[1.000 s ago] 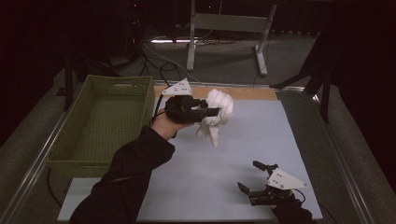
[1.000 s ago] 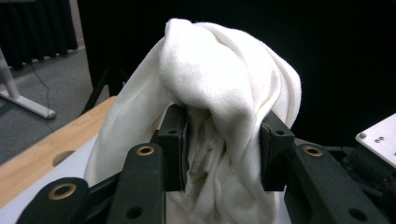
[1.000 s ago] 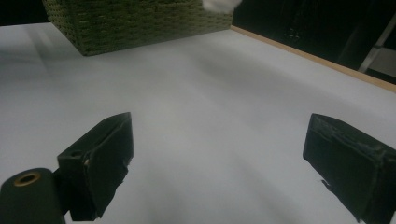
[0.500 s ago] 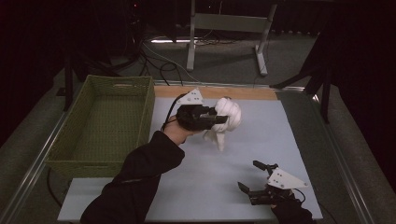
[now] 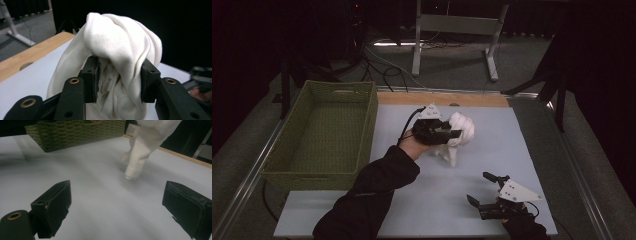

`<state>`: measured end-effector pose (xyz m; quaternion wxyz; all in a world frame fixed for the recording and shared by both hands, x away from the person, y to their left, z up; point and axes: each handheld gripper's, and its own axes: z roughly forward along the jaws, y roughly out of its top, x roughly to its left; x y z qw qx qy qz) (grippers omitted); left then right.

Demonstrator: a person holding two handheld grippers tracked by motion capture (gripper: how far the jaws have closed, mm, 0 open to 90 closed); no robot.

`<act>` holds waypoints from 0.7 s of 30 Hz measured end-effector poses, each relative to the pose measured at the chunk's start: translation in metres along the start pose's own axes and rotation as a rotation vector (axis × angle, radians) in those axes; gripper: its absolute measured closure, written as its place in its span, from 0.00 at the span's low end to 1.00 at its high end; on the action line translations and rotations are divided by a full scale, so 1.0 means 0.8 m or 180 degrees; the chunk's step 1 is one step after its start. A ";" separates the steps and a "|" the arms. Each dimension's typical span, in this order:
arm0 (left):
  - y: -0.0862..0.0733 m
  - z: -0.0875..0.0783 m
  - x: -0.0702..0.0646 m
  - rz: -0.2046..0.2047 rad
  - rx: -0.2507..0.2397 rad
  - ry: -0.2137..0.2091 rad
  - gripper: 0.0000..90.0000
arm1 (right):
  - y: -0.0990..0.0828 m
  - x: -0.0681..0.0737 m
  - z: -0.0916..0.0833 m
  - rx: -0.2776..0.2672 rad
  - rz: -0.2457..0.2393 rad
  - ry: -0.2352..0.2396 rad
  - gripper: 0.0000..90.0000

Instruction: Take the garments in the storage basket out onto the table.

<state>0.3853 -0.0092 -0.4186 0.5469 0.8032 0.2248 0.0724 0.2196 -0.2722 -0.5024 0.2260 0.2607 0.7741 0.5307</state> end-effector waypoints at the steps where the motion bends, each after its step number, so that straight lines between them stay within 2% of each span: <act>1: -0.002 0.002 0.001 -0.0018 0.0019 0.0017 0.63 | 0.000 0.000 0.000 -0.0001 -0.0002 0.0002 0.10; 3: -0.004 0.005 0.002 -0.0040 0.0024 0.0027 0.62 | 0.000 0.000 0.000 0.0000 0.0005 -0.0004 0.10; 4: -0.007 0.009 0.005 -0.0061 0.0061 0.0072 0.62 | 0.000 0.000 0.001 0.0013 0.0002 0.0001 0.10; 5: -0.008 0.011 0.007 -0.0111 0.0067 0.0055 0.61 | 0.000 -0.001 0.001 0.0012 -0.0012 -0.0008 0.10; 8: -0.008 0.013 0.008 -0.0190 -0.0018 0.0078 0.58 | -0.001 -0.001 0.002 -0.0014 -0.0006 -0.0011 0.10; 9: -0.007 0.013 0.008 -0.0232 -0.0012 0.0089 0.48 | -0.001 -0.002 0.001 -0.0007 0.0001 -0.0015 0.09; 10: -0.006 0.012 0.008 -0.0251 -0.0024 0.0091 0.44 | -0.001 -0.001 0.000 -0.0013 0.0006 -0.0015 0.10; 11: -0.005 0.012 0.007 -0.0246 0.0000 0.0116 0.44 | -0.001 -0.001 0.000 -0.0013 0.0006 -0.0015 0.10; 12: -0.003 0.012 0.005 -0.0232 0.0034 0.0124 0.38 | 0.000 -0.002 0.000 -0.0008 -0.0005 -0.0018 0.10; 13: -0.002 0.011 0.004 -0.0219 0.0070 0.0132 0.27 | -0.001 -0.002 0.000 -0.0011 0.0000 -0.0017 0.10; 14: -0.001 0.011 0.002 -0.0235 0.0099 0.0136 0.27 | -0.001 -0.002 0.000 -0.0011 0.0000 -0.0017 0.10; 15: 0.000 0.010 0.001 -0.0222 0.0141 0.0127 0.22 | -0.001 -0.002 0.000 -0.0012 0.0005 -0.0015 0.10; 16: 0.000 0.009 -0.001 -0.0195 0.0167 0.0162 0.17 | -0.001 -0.002 0.000 -0.0010 -0.0001 -0.0014 0.09; 17: 0.001 0.008 -0.003 -0.0158 0.0186 0.0174 0.17 | 0.000 0.000 0.001 -0.0009 0.0003 -0.0016 0.10; 18: 0.002 0.006 -0.003 -0.0132 0.0212 0.0142 0.14 | 0.000 0.000 0.001 -0.0014 0.0000 -0.0014 0.10; 19: 0.003 0.004 -0.004 -0.0129 0.0225 0.0121 0.07 | 0.000 0.001 0.001 -0.0025 0.0003 -0.0014 0.10; 21: 0.003 0.000 -0.007 -0.0037 0.0237 0.0094 0.03 | 0.001 0.000 0.000 -0.0015 -0.0019 -0.0003 0.10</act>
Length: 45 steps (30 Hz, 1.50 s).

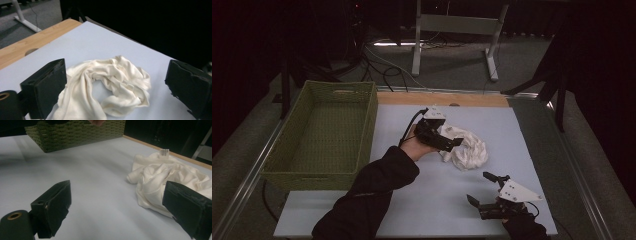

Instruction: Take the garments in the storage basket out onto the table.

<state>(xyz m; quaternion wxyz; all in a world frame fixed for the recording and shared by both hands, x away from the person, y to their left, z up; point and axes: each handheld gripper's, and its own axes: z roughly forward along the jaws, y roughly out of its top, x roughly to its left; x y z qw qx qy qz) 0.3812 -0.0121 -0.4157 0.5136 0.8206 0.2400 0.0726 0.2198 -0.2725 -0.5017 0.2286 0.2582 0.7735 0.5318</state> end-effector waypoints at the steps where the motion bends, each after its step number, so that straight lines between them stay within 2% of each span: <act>1: 0.000 -0.003 -0.001 0.0032 -0.0013 0.0015 0.01 | 0.000 0.000 0.000 0.0004 -0.0004 -0.0005 0.10; 5: 0.003 -0.015 -0.001 0.0005 -0.0098 -0.0047 0.01 | 0.000 0.001 0.000 0.0019 0.0009 -0.0012 0.10; 12: 0.004 -0.030 0.002 0.0026 -0.0114 -0.0002 0.01 | 0.000 0.001 0.002 0.0021 0.0010 -0.0002 0.10; 16: 0.005 -0.039 0.004 0.0029 -0.0134 0.0068 0.01 | 0.000 0.001 0.002 0.0041 -0.0011 -0.0015 0.10; 23: 0.000 -0.051 0.001 0.0085 -0.0086 0.0051 0.01 | 0.001 0.001 0.003 0.0036 0.0000 -0.0020 0.10; 25: -0.002 -0.055 0.001 0.0067 -0.0088 0.0034 0.01 | 0.000 0.001 0.005 0.0011 -0.0001 -0.0030 0.10; 32: -0.014 -0.069 -0.001 0.0083 -0.0056 0.0032 0.01 | 0.000 0.002 0.004 0.0015 0.0035 -0.0018 0.10; 37: -0.026 -0.074 -0.004 0.0120 -0.0028 0.0056 0.01 | 0.000 0.002 0.005 0.0029 -0.0013 -0.0011 0.09; 41: -0.040 -0.072 -0.010 0.0115 0.0037 0.0014 0.01 | 0.000 0.002 0.005 0.0034 -0.0020 -0.0007 0.10; 45: -0.050 -0.074 -0.013 0.0093 0.0034 -0.0031 0.01 | 0.000 0.002 0.006 0.0039 -0.0009 -0.0009 0.10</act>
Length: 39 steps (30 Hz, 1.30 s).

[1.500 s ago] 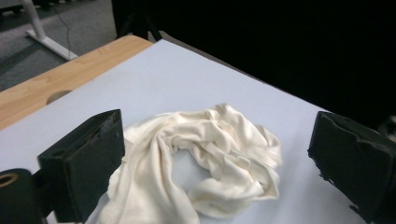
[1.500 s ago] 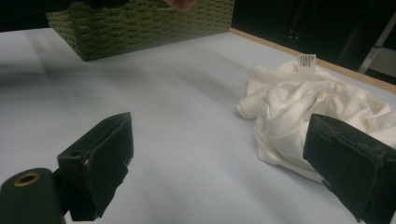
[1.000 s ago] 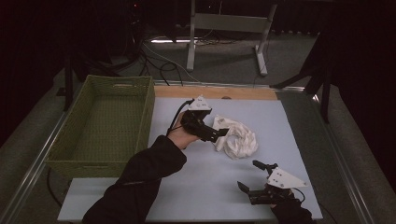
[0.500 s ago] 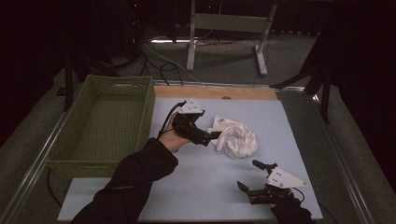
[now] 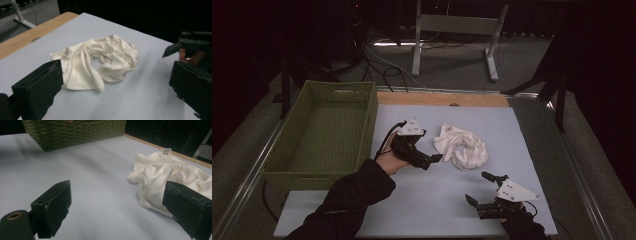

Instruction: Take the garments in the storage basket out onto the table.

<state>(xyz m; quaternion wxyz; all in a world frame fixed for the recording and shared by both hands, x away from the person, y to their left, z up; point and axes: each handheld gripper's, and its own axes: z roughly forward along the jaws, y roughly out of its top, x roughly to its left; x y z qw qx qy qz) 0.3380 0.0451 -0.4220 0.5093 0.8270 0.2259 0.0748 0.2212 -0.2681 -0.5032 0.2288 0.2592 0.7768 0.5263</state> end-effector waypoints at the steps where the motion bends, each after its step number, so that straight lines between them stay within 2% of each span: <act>1: -0.002 0.000 -0.001 -0.0003 0.0016 -0.0009 0.01 | 0.000 0.000 0.000 0.0003 0.0000 -0.0001 0.10; 12: -0.038 0.000 -0.017 0.0096 0.0198 -0.0081 0.01 | -0.001 0.000 0.001 -0.0004 0.0025 0.0009 0.10; 15: -0.047 -0.001 -0.023 0.0098 0.0213 -0.0145 0.01 | -0.001 0.001 0.002 -0.0018 0.0037 0.0008 0.10; 17: -0.053 -0.002 -0.029 0.0171 0.0254 -0.0165 0.01 | -0.001 0.000 0.001 -0.0010 0.0000 -0.0001 0.09; 18: -0.057 -0.002 -0.031 0.0187 0.0275 -0.0172 0.01 | -0.001 0.001 0.001 -0.0018 0.0039 0.0008 0.10; 21: -0.066 -0.004 -0.037 0.0171 0.0326 -0.0245 0.01 | 0.000 0.000 0.000 0.0005 0.0009 0.0003 0.10; 27: -0.086 -0.010 -0.051 0.0302 0.0496 -0.0282 0.01 | 0.000 0.001 0.001 0.0011 -0.0012 0.0008 0.10; 32: -0.105 -0.016 -0.058 0.0323 0.0614 -0.0301 0.01 | 0.000 0.001 0.001 0.0009 -0.0013 0.0018 0.09; 39: -0.130 -0.028 -0.059 0.0297 0.0713 -0.0292 0.01 | -0.001 0.002 0.002 0.0011 -0.0018 0.0026 0.10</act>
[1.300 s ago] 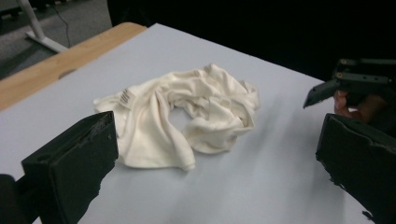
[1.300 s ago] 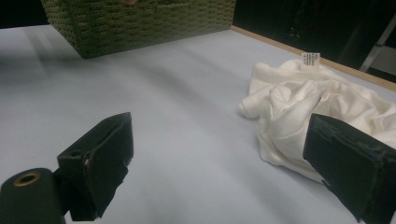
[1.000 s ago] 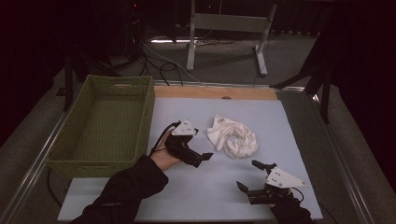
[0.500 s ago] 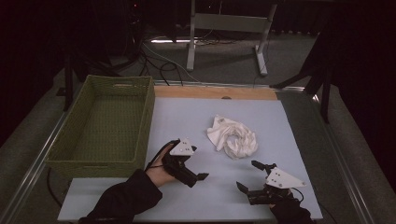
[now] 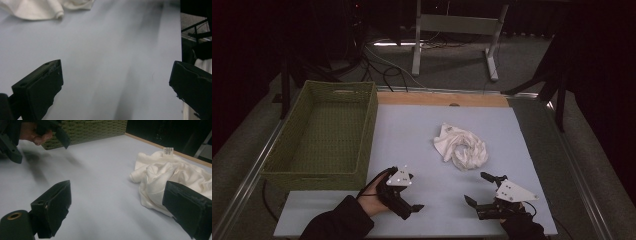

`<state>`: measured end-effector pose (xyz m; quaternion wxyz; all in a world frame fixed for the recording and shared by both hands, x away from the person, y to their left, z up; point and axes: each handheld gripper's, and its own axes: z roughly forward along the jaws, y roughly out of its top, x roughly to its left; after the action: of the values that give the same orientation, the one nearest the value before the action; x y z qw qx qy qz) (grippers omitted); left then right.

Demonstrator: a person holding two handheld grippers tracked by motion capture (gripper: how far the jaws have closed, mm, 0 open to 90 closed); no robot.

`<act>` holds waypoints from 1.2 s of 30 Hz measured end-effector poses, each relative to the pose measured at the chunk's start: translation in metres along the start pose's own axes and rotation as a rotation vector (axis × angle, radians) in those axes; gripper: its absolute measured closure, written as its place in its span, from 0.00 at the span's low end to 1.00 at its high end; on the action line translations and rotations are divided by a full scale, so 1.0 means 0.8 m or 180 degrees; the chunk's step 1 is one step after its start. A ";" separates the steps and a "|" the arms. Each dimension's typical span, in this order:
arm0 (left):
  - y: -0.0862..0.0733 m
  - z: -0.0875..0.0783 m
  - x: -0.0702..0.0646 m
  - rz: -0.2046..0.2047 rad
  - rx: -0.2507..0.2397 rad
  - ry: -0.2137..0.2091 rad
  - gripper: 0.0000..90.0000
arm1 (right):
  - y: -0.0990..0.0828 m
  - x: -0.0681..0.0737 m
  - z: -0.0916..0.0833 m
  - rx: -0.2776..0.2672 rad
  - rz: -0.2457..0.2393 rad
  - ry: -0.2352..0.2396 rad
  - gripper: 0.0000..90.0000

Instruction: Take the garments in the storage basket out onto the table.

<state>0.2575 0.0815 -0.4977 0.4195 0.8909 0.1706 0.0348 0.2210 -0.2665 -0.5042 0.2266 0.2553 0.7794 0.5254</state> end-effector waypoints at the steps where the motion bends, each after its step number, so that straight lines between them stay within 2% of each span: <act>1: -0.003 -0.001 -0.001 -0.0001 0.0010 0.0014 0.01 | 0.000 0.000 0.000 0.0007 0.0004 0.0003 0.10; 6: -0.019 -0.011 -0.003 0.0012 0.0083 0.0003 0.01 | 0.000 0.000 0.000 0.0017 -0.0004 0.0002 0.09; 8: -0.025 -0.015 -0.004 0.0005 0.0096 -0.0047 0.01 | 0.000 0.000 0.000 0.0013 -0.0001 -0.0003 0.09; 11: -0.037 -0.019 -0.009 0.0087 0.0180 -0.0101 0.01 | 0.000 0.001 0.000 -0.0009 0.0003 -0.0002 0.10; 16: -0.056 -0.024 -0.015 0.0115 0.0335 -0.0155 0.01 | 0.000 0.001 0.001 0.0013 -0.0013 0.0002 0.10; 22: -0.077 -0.039 -0.019 0.0016 0.0291 -0.0163 0.01 | 0.000 0.001 0.001 0.0016 -0.0017 0.0000 0.10; 24: -0.082 -0.045 -0.020 0.0038 0.0339 -0.0155 0.01 | 0.000 0.000 0.001 0.0030 -0.0002 0.0005 0.09; 30: -0.096 -0.059 -0.020 -0.0011 0.0371 -0.0104 0.01 | -0.001 0.002 0.002 0.0029 0.0006 0.0005 0.09; 36: -0.101 -0.069 -0.019 0.0019 0.0376 -0.0096 0.01 | -0.001 0.001 0.003 0.0061 -0.0017 0.0008 0.10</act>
<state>0.2100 0.1649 -0.5225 0.3686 0.9150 0.1635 0.0125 0.2218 -0.2650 -0.5060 0.2246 0.2546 0.7854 0.5176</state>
